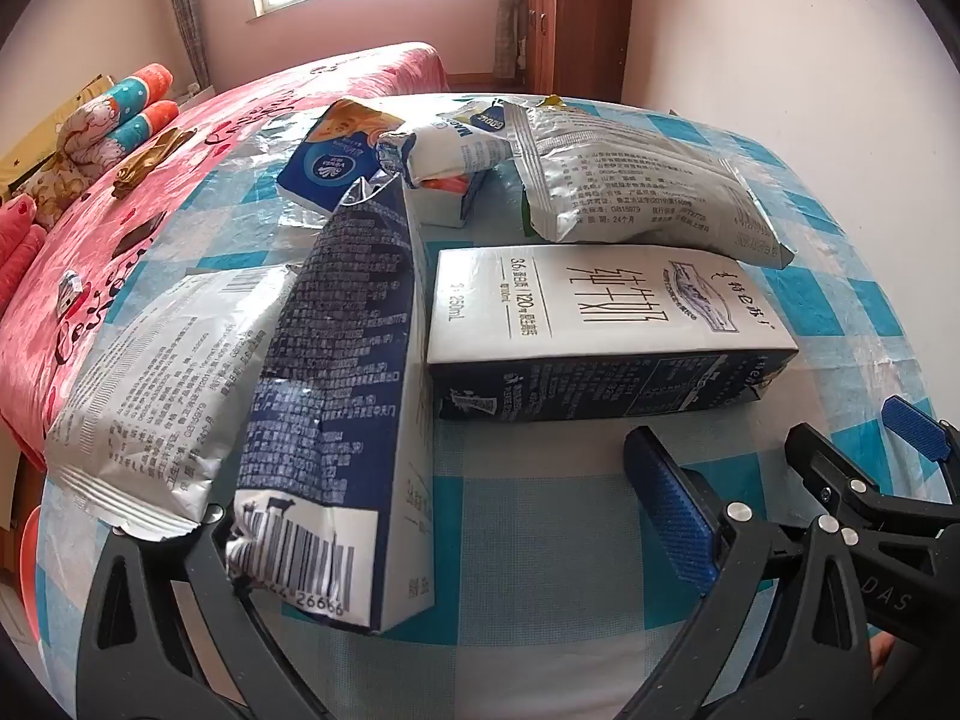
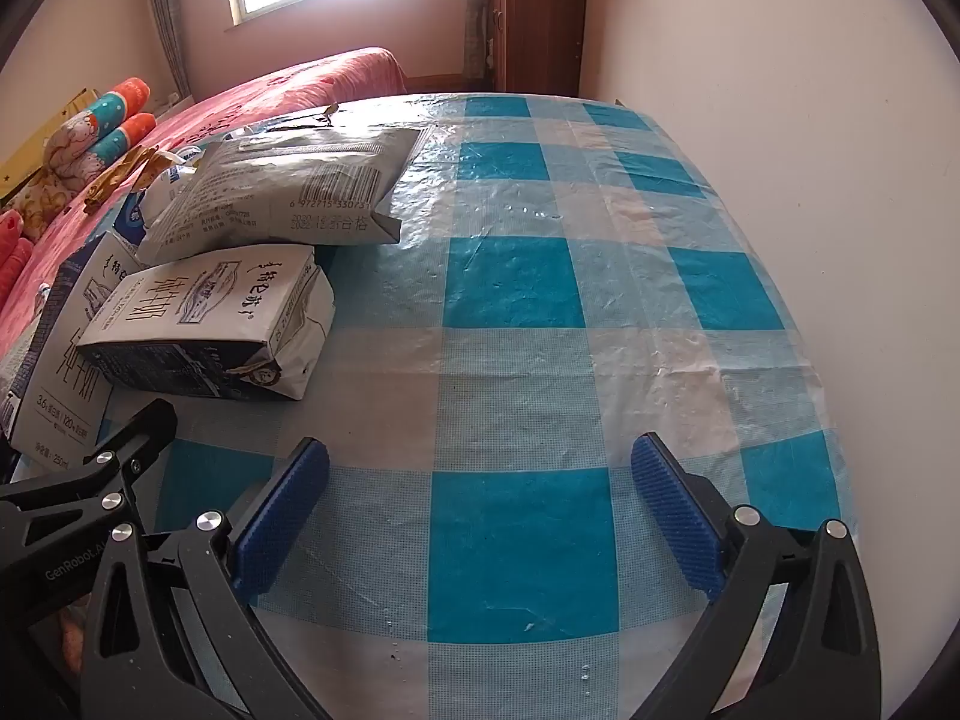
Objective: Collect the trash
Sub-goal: 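Move both tools over the checkered table toward the pile of trash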
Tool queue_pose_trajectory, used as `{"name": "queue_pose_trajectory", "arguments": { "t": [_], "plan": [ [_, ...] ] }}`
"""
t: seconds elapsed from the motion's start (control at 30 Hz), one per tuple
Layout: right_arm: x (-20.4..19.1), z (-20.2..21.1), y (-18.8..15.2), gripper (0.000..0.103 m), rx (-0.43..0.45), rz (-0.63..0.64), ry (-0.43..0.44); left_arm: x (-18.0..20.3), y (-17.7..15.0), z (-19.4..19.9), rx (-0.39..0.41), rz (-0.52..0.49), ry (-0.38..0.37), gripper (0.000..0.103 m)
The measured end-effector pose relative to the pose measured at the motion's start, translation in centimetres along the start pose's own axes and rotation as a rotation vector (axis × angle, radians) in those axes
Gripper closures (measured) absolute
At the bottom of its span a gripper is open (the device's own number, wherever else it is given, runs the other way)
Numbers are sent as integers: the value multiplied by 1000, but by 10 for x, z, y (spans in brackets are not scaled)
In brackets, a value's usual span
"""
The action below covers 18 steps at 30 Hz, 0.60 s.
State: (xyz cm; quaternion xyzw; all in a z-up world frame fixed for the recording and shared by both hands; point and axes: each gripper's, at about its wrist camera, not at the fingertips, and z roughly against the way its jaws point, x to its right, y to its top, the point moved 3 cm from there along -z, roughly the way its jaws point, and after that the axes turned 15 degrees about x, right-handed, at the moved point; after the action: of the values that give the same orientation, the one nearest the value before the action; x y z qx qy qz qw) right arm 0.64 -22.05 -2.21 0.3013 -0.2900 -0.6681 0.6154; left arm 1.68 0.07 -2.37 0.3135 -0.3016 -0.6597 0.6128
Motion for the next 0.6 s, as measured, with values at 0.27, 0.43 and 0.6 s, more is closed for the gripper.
{"name": "queue_pose_trajectory", "arguments": {
  "t": [0.27,0.43,0.6],
  "plan": [
    [-2,10,-9,4,-2,9,-1,-3,-7,13,-7,-16,-13,4],
    [-8,27,-23,4,-5,16,6,-4,-20,22,-7,-11,-16,4],
    [-4,49,-32,4,15,-13,35,-9,-21,57,76,-46,-6,4]
  ]
}}
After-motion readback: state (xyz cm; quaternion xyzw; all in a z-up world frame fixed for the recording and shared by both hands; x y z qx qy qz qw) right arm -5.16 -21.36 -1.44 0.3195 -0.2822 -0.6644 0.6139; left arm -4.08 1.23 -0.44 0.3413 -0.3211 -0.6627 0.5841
